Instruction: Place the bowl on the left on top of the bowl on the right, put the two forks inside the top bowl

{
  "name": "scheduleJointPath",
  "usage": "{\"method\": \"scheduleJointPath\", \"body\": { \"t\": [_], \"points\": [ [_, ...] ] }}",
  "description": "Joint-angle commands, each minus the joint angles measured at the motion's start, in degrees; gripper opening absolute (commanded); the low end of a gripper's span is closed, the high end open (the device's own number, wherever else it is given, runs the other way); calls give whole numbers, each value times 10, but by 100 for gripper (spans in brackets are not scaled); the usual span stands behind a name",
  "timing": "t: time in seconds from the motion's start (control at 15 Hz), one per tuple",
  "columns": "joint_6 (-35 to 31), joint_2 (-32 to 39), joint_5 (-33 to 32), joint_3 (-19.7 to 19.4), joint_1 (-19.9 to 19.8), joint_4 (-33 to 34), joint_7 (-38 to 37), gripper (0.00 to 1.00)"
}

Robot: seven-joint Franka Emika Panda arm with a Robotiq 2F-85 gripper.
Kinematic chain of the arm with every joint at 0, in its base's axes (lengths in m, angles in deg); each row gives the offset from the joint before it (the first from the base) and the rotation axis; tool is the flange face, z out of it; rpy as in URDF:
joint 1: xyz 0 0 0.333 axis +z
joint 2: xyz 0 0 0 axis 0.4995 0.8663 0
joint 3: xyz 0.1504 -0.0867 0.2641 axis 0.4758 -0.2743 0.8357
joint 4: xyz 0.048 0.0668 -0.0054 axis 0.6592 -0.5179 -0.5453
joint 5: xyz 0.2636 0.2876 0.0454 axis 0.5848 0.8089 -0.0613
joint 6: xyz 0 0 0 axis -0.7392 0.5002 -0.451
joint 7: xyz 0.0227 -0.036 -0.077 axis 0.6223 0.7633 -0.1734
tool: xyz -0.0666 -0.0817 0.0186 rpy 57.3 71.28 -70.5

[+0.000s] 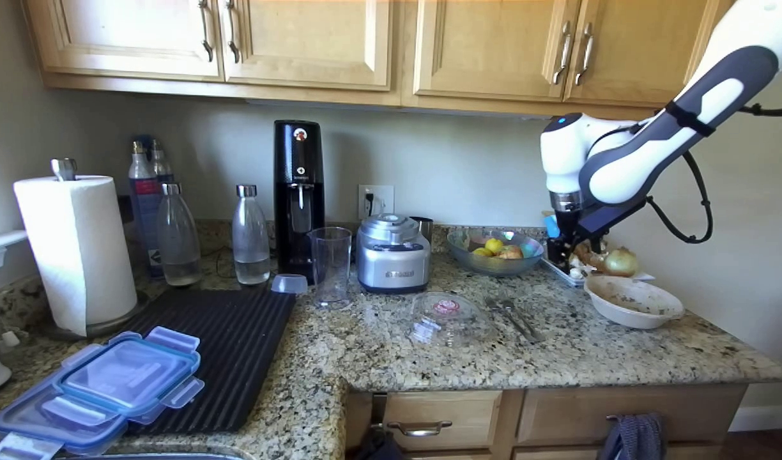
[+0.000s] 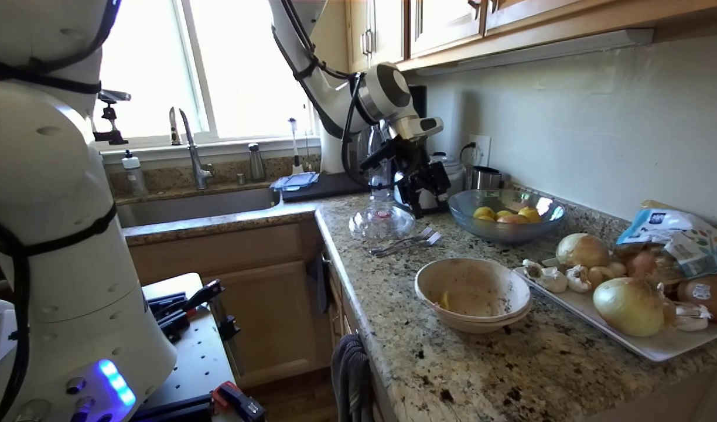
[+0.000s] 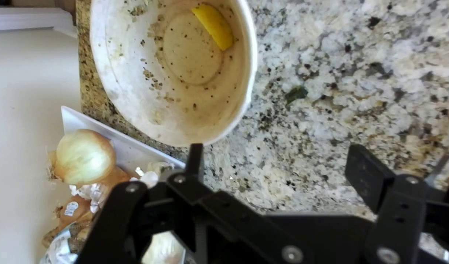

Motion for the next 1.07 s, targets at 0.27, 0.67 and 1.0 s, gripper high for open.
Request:
{"method": "scheduleJointPath", "body": {
  "t": [0.27,0.67,1.0],
  "points": [
    [-57,-13,97,47,0,-10,106,100],
    [-99,55,195,55,-11,22,185,100],
    [-93,116,270,57,-23,60,252,92]
  ]
}}
